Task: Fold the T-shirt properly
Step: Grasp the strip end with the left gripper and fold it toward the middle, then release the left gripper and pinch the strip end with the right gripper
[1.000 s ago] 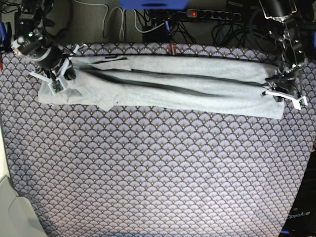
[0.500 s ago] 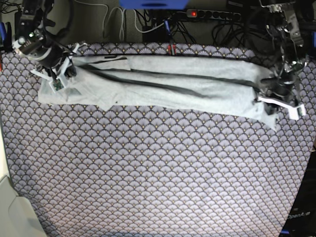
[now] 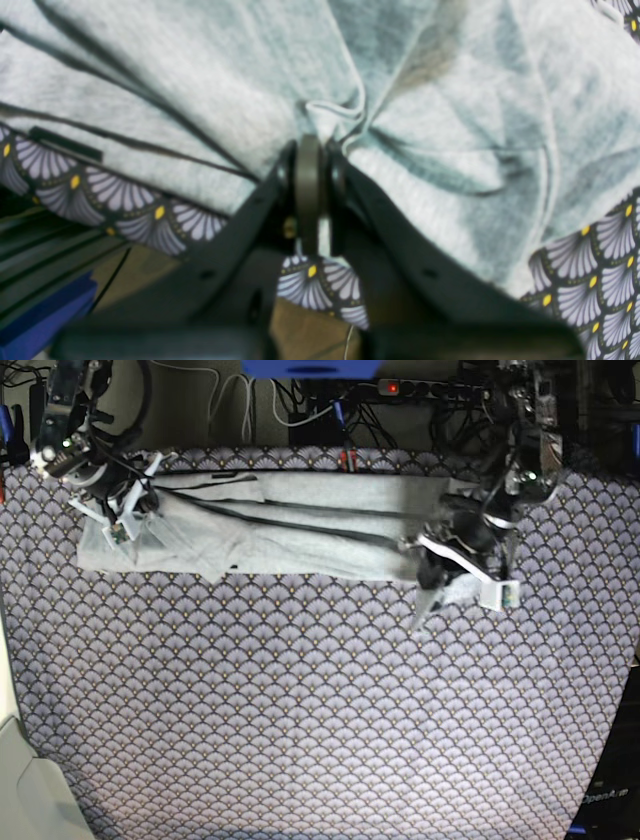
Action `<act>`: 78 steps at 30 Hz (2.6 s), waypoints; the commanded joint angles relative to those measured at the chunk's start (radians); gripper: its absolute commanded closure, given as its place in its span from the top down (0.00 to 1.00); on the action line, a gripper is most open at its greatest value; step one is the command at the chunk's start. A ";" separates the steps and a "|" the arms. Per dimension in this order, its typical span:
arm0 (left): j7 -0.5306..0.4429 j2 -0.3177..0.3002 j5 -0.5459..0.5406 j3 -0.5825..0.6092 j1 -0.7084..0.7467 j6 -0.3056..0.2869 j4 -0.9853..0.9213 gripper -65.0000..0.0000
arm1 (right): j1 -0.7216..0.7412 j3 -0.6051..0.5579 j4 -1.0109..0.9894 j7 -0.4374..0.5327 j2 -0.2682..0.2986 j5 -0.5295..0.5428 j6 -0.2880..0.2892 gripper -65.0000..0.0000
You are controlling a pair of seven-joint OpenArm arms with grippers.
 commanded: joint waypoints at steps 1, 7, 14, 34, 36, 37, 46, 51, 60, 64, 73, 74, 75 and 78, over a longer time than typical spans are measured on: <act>-0.022 -0.005 -0.012 0.019 -0.004 -0.006 0.019 0.01 | 0.006 0.004 0.011 0.006 0.011 0.001 -0.004 0.00; -0.025 0.038 -0.011 0.124 -0.011 0.002 0.002 0.01 | 0.020 0.004 0.009 0.006 0.011 0.000 -0.004 0.00; -0.028 0.156 0.028 0.216 -0.039 0.004 -0.068 0.01 | 0.021 0.004 0.009 0.006 0.011 0.000 -0.004 0.00; -0.081 0.211 0.155 0.320 -0.057 -0.004 -0.096 0.06 | 0.021 0.004 0.009 0.006 0.024 0.000 -0.004 0.00; -0.081 0.207 0.154 0.346 -0.056 -0.006 -0.093 0.21 | 0.021 0.002 0.009 0.006 0.024 0.000 -0.004 0.00; -0.081 0.205 0.154 0.361 -0.054 -0.006 -0.091 0.30 | 0.021 0.002 0.009 0.006 0.024 0.000 -0.004 0.00; -0.090 0.181 0.157 0.421 -0.047 0.004 -0.024 1.00 | 0.017 -0.027 0.009 0.006 0.055 0.000 -0.004 0.00; -0.088 0.159 0.155 0.295 -0.024 0.005 0.038 1.00 | 0.024 -0.024 0.014 0.004 0.060 0.001 -0.004 0.00; -0.081 0.061 0.155 0.018 0.016 -0.001 0.007 1.00 | 0.054 -0.024 0.015 -0.057 0.087 0.001 -0.004 0.00; -0.081 0.044 0.155 -0.005 0.015 -0.004 -0.054 1.00 | 0.054 -0.025 0.015 -0.051 0.086 0.001 -0.004 0.00; -0.087 0.052 0.154 -0.005 0.007 -0.004 -0.085 1.00 | 0.080 -0.028 0.011 -0.080 0.080 0.000 -0.004 0.00; -0.087 0.052 0.154 -0.007 0.007 -0.004 -0.085 1.00 | 0.080 -0.028 0.012 -0.080 0.080 0.000 -0.004 0.00; -0.087 0.052 0.154 -0.007 0.007 -0.004 -0.082 1.00 | 0.080 -0.030 0.012 -0.080 0.080 0.000 -0.004 0.00; -0.088 0.047 0.154 -0.007 0.006 -0.004 -0.085 1.00 | 0.078 -0.031 0.014 -0.080 0.080 0.000 -0.004 0.11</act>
